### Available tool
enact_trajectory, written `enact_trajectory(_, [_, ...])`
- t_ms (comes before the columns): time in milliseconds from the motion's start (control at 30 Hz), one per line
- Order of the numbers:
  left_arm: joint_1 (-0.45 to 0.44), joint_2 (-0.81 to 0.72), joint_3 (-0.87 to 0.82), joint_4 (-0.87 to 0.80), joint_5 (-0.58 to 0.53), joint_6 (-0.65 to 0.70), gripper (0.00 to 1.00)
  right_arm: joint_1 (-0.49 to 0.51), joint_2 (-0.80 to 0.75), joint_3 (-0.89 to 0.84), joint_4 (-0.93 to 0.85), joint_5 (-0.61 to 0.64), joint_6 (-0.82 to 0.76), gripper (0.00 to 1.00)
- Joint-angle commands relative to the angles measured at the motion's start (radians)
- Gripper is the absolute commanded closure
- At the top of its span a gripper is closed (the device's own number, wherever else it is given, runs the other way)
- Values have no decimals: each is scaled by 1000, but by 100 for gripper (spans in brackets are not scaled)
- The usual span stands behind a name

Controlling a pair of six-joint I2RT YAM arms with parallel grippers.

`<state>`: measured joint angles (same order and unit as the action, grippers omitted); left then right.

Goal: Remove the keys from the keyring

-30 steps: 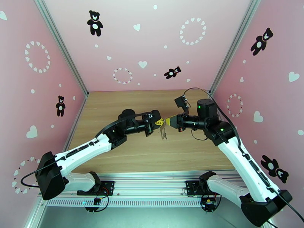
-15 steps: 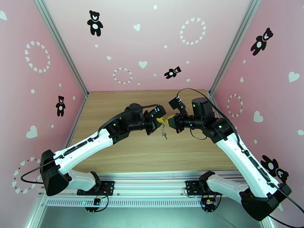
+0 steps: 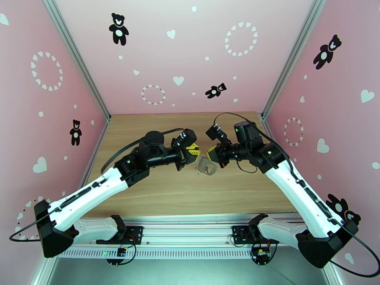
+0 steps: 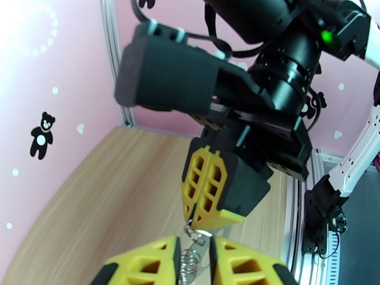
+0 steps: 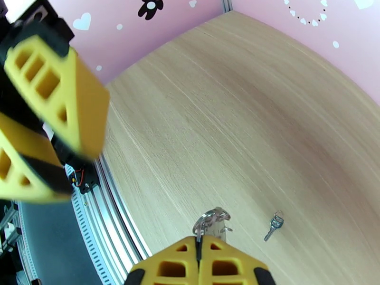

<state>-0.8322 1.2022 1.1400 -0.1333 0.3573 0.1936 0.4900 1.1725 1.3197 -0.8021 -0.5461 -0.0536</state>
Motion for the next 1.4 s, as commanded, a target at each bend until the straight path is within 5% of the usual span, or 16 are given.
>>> enact_trajectory(0, [23, -4, -91, 103, 38, 16, 65, 4, 11, 34, -22, -44, -48, 100])
enact_trajectory(200, [25, 29, -207, 307, 95, 127, 57, -16, 13, 27, 21, -118, -24, 100])
enact_trajectory(433, [7, 42, -287, 486, 33, 83, 54, -21, 8, 18, 75, -126, 77, 100])
enact_trajectory(867, [-12, 138, -253, 538, -17, 72, 49, -20, -19, -35, 165, -132, 158, 100])
enact_trajectory(1000, [-15, 149, -271, 592, -79, 52, 52, -21, -37, -66, 202, -138, 176, 100])
enact_trajectory(1367, [-14, 185, -274, 598, -28, 74, 59, -30, -64, -96, 244, -159, 199, 100])
